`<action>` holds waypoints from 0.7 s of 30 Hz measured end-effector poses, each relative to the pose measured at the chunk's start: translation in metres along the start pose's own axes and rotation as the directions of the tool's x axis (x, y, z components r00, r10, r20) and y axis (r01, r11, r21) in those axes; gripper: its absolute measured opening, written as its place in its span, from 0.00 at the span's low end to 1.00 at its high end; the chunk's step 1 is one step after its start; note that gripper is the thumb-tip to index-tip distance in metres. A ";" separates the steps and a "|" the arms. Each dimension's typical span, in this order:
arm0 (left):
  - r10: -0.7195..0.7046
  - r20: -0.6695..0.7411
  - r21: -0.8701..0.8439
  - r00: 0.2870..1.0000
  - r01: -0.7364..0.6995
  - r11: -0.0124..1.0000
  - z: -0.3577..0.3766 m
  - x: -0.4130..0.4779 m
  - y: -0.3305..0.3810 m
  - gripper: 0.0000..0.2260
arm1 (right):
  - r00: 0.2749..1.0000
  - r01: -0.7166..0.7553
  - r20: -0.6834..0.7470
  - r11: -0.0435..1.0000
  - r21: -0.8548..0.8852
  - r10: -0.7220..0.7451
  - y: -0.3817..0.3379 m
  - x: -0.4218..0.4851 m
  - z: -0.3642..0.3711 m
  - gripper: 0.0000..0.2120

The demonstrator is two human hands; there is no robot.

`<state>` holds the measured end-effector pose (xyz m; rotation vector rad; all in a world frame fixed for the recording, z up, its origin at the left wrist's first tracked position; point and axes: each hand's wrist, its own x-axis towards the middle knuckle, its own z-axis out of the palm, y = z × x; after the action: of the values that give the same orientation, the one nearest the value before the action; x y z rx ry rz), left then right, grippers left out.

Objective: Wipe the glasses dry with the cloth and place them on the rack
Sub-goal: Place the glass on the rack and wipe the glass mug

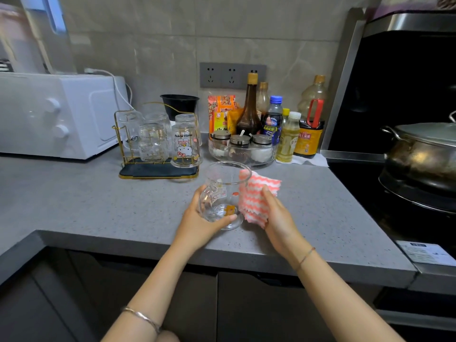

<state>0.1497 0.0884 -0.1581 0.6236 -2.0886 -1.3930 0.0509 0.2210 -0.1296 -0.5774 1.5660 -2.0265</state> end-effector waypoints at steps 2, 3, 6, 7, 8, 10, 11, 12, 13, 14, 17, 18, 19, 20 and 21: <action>0.019 -0.003 0.008 1.000 -0.019 1.000 0.000 0.001 -0.001 0.47 | 1.000 0.013 -0.011 1.000 -0.026 -0.013 0.001 0.001 0.000 0.13; 0.027 -0.001 0.017 1.000 -0.027 0.999 0.001 0.001 -0.002 0.48 | 1.000 0.021 -0.015 0.999 -0.039 -0.021 0.000 0.001 0.000 0.12; 0.052 0.008 -0.072 0.999 -0.051 0.996 0.003 -0.003 0.006 0.47 | 0.998 0.066 -0.019 0.996 -0.060 -0.068 -0.005 -0.002 -0.001 0.14; 0.055 0.002 -0.129 0.998 -0.054 0.990 0.004 -0.003 0.011 0.45 | 0.995 0.092 -0.022 0.995 -0.046 -0.093 -0.010 -0.004 0.000 0.14; 0.057 -0.003 -0.185 0.998 -0.056 0.981 0.005 -0.005 0.018 0.43 | 0.992 0.126 -0.021 0.992 -0.031 -0.126 -0.015 -0.006 -0.001 0.14; 0.064 -0.015 -0.355 0.998 -0.065 0.933 0.009 -0.008 0.031 0.38 | 0.982 0.188 -0.008 0.982 -0.017 -0.188 -0.026 -0.010 -0.001 0.14; 0.042 -0.006 -0.481 0.999 -0.040 0.876 0.011 -0.010 0.038 0.36 | 0.978 0.209 -0.008 0.978 -0.017 -0.209 -0.031 -0.013 0.002 0.14; 0.013 0.031 -0.597 0.999 0.009 0.802 0.012 -0.012 0.045 0.34 | 0.975 0.221 -0.013 0.975 -0.017 -0.222 -0.034 -0.015 0.003 0.14; -0.021 0.076 -0.691 0.997 0.068 0.720 0.013 -0.014 0.050 0.34 | 0.973 0.231 -0.018 0.973 -0.014 -0.231 -0.037 -0.018 0.006 0.14; -0.035 0.117 -0.747 0.992 0.111 0.655 0.013 -0.016 0.056 0.34 | 0.968 0.249 -0.022 0.968 -0.020 -0.250 -0.038 -0.020 0.008 0.14; -0.034 0.180 -0.814 0.983 0.168 0.557 0.008 -0.019 0.069 0.39 | 0.954 0.300 0.003 0.953 -0.040 -0.300 -0.041 -0.030 0.012 0.15; -0.021 0.184 -0.826 0.983 0.166 0.539 0.007 -0.021 0.073 0.38 | 0.953 0.303 0.006 0.952 -0.026 -0.303 -0.042 -0.032 0.012 0.15; -0.005 0.186 -0.833 0.982 0.161 0.530 0.005 -0.022 0.076 0.33 | 0.953 0.303 -0.008 0.953 -0.010 -0.303 -0.045 -0.034 0.012 0.16; 0.007 0.192 -0.835 0.981 0.160 0.526 0.003 -0.024 0.078 0.28 | 0.951 0.307 -0.030 0.952 0.002 -0.307 -0.047 -0.035 0.011 0.15; 0.006 0.191 -0.835 0.982 0.159 0.527 0.002 -0.026 0.082 0.26 | 0.949 0.312 -0.053 0.950 0.004 -0.312 -0.050 -0.036 0.011 0.15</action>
<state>0.1619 0.1356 -0.0874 0.1594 -1.1840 -2.3237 0.0790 0.2461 -0.0794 -0.8185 1.5705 -2.2967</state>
